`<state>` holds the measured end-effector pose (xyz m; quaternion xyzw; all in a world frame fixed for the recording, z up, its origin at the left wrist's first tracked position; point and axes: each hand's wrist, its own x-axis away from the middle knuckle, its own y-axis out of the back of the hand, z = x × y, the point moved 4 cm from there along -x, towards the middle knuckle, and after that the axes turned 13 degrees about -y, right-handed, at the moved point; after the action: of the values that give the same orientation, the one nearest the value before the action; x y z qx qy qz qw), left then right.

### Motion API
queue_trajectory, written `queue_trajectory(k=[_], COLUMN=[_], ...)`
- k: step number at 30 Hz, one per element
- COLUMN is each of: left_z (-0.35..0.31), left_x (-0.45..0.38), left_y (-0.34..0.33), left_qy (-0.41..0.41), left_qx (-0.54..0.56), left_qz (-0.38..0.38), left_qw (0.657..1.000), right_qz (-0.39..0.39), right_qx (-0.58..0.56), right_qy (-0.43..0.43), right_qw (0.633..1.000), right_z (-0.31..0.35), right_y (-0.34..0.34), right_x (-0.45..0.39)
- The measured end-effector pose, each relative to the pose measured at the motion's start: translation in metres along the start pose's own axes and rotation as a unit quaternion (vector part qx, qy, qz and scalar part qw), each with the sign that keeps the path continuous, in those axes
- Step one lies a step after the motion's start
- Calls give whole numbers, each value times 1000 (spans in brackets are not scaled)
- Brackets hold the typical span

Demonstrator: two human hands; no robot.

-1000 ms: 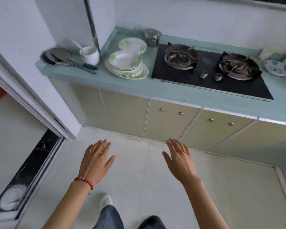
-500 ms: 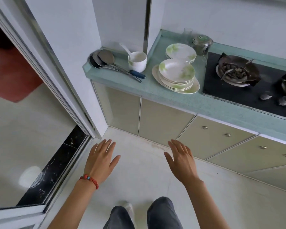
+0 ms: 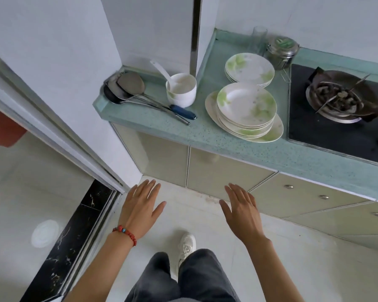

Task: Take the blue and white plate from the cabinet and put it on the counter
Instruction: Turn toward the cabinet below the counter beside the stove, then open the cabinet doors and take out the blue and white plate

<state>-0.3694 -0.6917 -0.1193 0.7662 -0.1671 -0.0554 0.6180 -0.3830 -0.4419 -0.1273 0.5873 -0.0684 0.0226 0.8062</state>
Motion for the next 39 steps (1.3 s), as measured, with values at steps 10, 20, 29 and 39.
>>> queue_trajectory(k=[10,20,29,39], left_z=[52,100,97,97], left_x=[-91,-189,-236,-217], left_y=[-28,-104,-118,-119], left_qy=[-62,209,252,308], left_qx=[-4,597,830,835], left_qz=[63,-154,-146,-148], left_qw=[996,759,476,431], right_qz=[4,19,37,14], right_qx=[-14,-617,-845,-839], right_qy=[-49,-365,-354,-390], right_qw=[999,697,400,380], right_z=[29,57,73,79], right_y=[-49,-137,-155,-162], right_x=[-78,-155,-202,-174])
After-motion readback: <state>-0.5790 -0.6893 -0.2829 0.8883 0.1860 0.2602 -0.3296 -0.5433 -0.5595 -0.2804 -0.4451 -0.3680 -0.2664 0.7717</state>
